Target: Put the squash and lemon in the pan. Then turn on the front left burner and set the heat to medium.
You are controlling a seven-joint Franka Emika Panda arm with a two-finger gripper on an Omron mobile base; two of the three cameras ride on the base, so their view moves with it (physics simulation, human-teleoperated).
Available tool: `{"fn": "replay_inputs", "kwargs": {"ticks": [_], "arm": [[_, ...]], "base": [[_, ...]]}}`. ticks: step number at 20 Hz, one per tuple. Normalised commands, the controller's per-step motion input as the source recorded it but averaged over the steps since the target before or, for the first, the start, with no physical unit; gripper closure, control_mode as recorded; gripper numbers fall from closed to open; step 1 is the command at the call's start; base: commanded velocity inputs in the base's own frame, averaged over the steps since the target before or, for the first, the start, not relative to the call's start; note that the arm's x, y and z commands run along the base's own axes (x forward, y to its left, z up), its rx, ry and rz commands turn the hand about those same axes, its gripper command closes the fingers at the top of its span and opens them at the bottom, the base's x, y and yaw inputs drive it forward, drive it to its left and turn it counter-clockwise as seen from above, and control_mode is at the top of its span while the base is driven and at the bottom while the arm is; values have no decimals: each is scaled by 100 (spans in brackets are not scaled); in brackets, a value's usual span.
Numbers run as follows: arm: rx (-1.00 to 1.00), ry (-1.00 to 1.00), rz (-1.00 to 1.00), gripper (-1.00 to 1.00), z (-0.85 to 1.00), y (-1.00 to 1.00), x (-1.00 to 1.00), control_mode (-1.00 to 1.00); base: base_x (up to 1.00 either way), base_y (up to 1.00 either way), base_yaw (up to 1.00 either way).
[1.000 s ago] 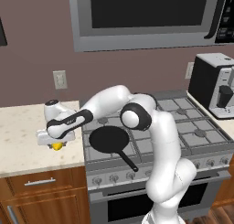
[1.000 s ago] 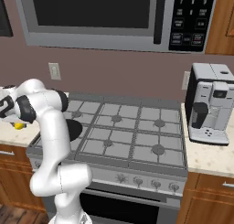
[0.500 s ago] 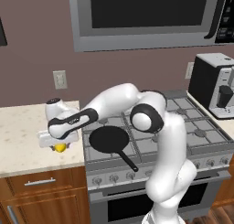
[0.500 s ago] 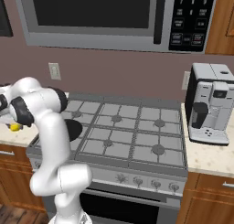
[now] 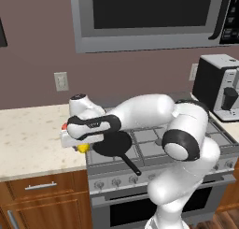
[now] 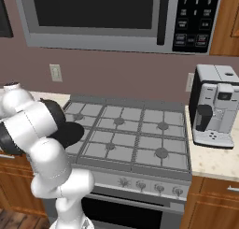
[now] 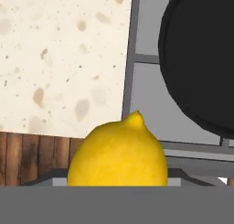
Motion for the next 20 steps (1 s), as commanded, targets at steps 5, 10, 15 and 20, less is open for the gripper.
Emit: {"fn": "replay_inputs", "kwargs": {"ticks": [5, 10, 15, 20], "arm": [[0, 3, 0, 100, 38, -89, 0, -100], [0, 9, 3, 100, 8, -94, 0, -100], [0, 3, 1, 100, 7, -61, 5, -100], [0, 7, 0, 100, 0, -19, 43, -100]], "base": [[0, 0, 0], [0, 0, 0], [0, 0, 0], [0, 0, 0]]}}
